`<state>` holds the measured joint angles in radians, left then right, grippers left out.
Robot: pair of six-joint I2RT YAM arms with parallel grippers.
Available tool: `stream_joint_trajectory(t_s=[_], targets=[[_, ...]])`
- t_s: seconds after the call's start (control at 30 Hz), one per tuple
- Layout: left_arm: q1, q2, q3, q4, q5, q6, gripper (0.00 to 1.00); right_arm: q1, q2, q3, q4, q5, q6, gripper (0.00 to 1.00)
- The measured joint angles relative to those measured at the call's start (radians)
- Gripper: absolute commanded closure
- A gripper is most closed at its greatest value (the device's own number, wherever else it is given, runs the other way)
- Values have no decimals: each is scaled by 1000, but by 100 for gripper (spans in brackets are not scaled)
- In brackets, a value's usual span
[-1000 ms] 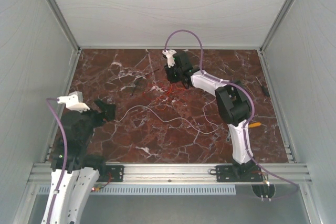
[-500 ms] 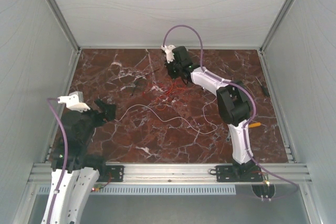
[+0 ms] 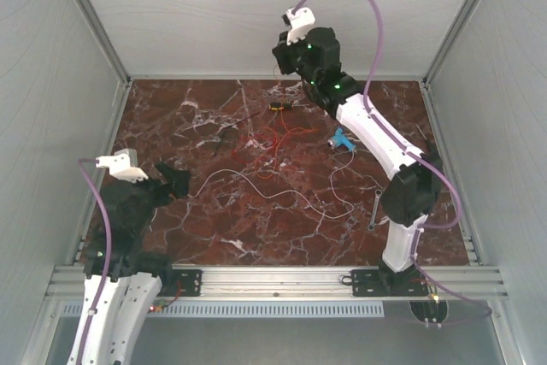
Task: Zip-tie the wires
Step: Pick up the cable at the center of the board.
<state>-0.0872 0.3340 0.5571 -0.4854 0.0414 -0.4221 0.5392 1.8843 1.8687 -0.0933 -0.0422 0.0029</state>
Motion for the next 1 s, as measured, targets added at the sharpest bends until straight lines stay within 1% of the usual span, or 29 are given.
stream_joint_trajectory(t_s=[0.17, 0.23, 0.33, 0.43, 0.57, 0.63, 0.73, 0.83, 1.0], targets=[[0, 0, 0, 5, 2, 2, 0, 0, -58, 1, 185, -10, 52, 100], [0, 0, 0, 9, 2, 2, 0, 0, -62, 3, 277, -19, 87, 100], [0, 0, 0, 11, 4, 3, 0, 0, -52, 49, 364, -36, 134, 100], [0, 0, 0, 16, 5, 3, 0, 0, -3, 207, 423, -42, 177, 100], [0, -1, -1, 17, 7, 4, 0, 1, 94, 515, 499, -29, 230, 100], [0, -2, -2, 18, 9, 4, 0, 3, 124, 620, 569, -13, 248, 100], [0, -2, -5, 18, 14, 5, 0, 4, 124, 666, 696, 22, 257, 100], [0, -1, -7, 19, 18, 6, 0, 4, 121, 673, 790, 46, 264, 100], [0, 24, -8, 33, 31, 11, 0, 4, 120, 676, 861, 47, 282, 100]])
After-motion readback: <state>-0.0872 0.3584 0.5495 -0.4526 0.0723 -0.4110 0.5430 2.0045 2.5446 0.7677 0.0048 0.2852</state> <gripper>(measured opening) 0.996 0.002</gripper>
